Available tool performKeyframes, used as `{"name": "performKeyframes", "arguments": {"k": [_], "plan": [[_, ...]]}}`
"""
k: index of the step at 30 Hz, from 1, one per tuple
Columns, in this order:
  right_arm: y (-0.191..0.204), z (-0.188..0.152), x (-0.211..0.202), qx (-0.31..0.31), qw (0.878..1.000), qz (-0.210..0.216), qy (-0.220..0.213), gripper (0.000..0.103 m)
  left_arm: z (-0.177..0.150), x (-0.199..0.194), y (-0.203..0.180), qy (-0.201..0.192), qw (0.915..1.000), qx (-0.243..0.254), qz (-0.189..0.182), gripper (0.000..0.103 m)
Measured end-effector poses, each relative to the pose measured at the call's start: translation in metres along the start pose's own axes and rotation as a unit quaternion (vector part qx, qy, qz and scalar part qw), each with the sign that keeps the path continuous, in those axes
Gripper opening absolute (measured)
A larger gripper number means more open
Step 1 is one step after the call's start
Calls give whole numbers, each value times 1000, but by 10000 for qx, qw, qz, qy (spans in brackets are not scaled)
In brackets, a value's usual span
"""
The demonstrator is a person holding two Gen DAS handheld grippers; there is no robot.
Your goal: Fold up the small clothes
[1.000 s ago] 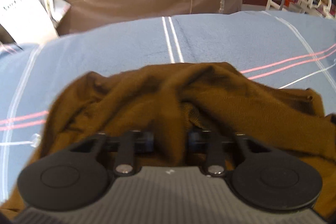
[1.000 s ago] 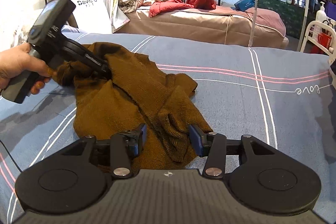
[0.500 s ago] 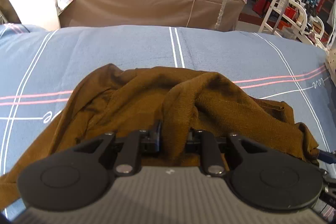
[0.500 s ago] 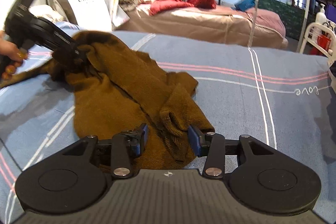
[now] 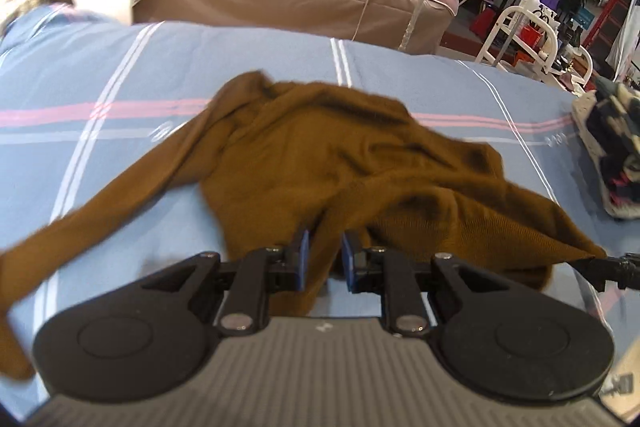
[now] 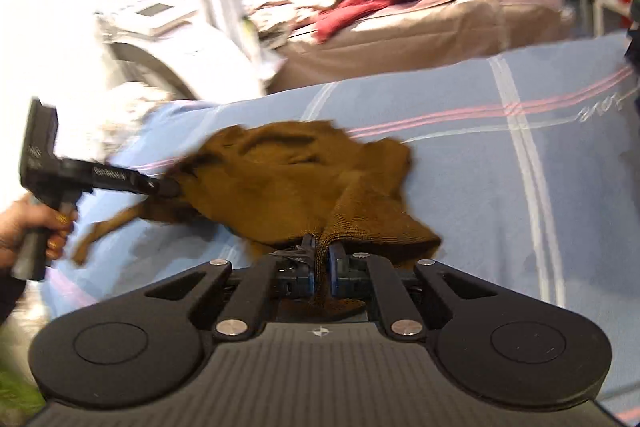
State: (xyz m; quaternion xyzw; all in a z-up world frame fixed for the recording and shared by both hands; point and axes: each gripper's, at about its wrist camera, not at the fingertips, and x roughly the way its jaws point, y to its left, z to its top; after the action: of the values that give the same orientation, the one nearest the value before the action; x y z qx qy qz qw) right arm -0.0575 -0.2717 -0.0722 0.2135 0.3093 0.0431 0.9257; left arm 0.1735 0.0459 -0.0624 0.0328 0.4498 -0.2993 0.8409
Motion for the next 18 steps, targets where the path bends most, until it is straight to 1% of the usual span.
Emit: {"name": "performKeyframes", "arguments": {"k": [1,3,4,6,7,8,9,10,11,13,14,15,17,18], "plan": [[0,-1,-5,205,9992,304,165,12,-9,-16,6,26,10000,-62,14,17],[0,-4,-14,650,9919,979,485,12,-28,-41,19,111,9996,-217,170,17],[1,-6,-18,779,9876,1215,624,12,-38,-49,25,142,9991,-261,300,17],[7,-12,-23,995,9775,1610,929,12,-55,-56,29,270,9983,-280,430,17],[9,-14,-24,1092,9725,1791,1014,11,-62,-55,28,263,9982,-333,423,23],[11,-17,-25,1180,9692,1881,1066,11,-68,-51,26,270,9983,-390,325,28],[15,-20,-27,1207,9684,1886,1094,9,-74,-44,22,332,9983,-441,203,39],[16,-21,-28,1236,9687,1863,1074,9,-78,-35,15,387,9980,-487,96,41],[16,-20,-29,1378,9664,1922,1008,9,-82,-26,7,433,9978,-501,-30,41],[12,-16,-32,1838,9502,2344,915,8,-87,-7,-11,526,9972,-437,-306,42],[13,-15,-36,1925,9460,2463,861,8,-90,3,-19,547,9973,-373,-329,44],[16,-12,-42,1826,9484,2455,832,8,-91,12,-26,528,9980,-255,-253,50],[20,-11,-54,1527,9596,2206,853,8,-90,30,-38,403,9991,48,97,52],[18,-14,-55,1506,9612,2132,892,7,-87,37,-45,300,9989,252,262,53]]}}
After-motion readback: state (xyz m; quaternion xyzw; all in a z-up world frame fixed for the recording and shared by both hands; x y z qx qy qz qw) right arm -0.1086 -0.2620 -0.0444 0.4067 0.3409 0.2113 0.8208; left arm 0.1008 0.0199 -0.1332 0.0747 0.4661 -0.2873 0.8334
